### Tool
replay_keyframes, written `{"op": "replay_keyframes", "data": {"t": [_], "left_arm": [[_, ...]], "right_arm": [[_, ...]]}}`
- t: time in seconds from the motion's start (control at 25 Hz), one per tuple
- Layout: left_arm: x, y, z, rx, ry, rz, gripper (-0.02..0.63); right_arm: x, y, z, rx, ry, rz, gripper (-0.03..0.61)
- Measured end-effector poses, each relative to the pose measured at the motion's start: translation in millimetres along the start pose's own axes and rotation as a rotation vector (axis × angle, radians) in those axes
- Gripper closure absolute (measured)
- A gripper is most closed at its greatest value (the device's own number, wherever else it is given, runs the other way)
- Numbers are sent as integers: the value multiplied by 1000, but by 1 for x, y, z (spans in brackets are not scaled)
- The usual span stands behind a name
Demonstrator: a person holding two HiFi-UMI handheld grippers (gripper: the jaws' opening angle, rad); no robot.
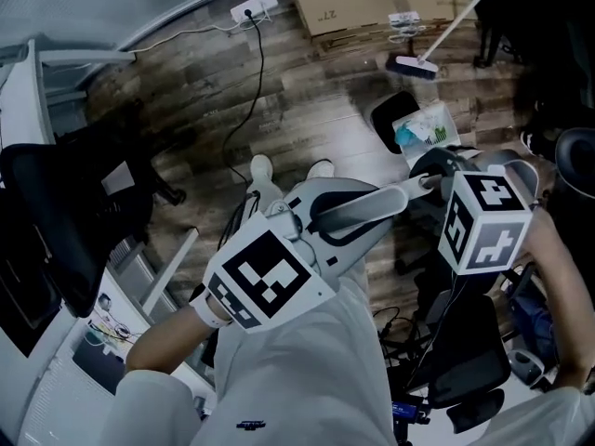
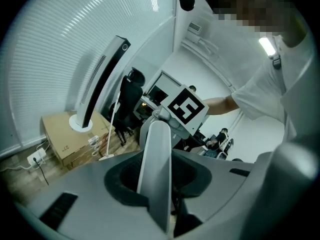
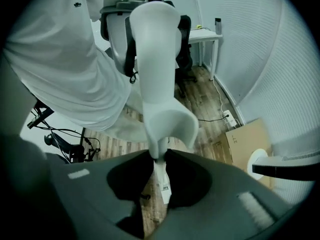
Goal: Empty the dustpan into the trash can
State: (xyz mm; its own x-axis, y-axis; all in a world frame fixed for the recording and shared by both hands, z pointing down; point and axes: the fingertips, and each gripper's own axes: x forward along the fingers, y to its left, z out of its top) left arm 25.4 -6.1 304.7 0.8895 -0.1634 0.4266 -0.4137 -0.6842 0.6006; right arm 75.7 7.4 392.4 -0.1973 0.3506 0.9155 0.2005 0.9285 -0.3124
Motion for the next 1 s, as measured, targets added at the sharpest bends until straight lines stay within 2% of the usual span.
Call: {"op": "replay_keyframes", "data": {"t": [0.44, 0.76, 1.0], "left_arm": [[-46, 3, -67, -258, -105, 17, 511], [-63, 7, -97, -335, -146, -1, 508], [-76, 12, -115, -377, -164, -5, 506]], "right_arm": [[44, 15, 49, -133, 202, 59, 491], [66, 22, 68, -153, 269, 67, 489], [77, 22, 83, -144, 265, 41, 489]]}}
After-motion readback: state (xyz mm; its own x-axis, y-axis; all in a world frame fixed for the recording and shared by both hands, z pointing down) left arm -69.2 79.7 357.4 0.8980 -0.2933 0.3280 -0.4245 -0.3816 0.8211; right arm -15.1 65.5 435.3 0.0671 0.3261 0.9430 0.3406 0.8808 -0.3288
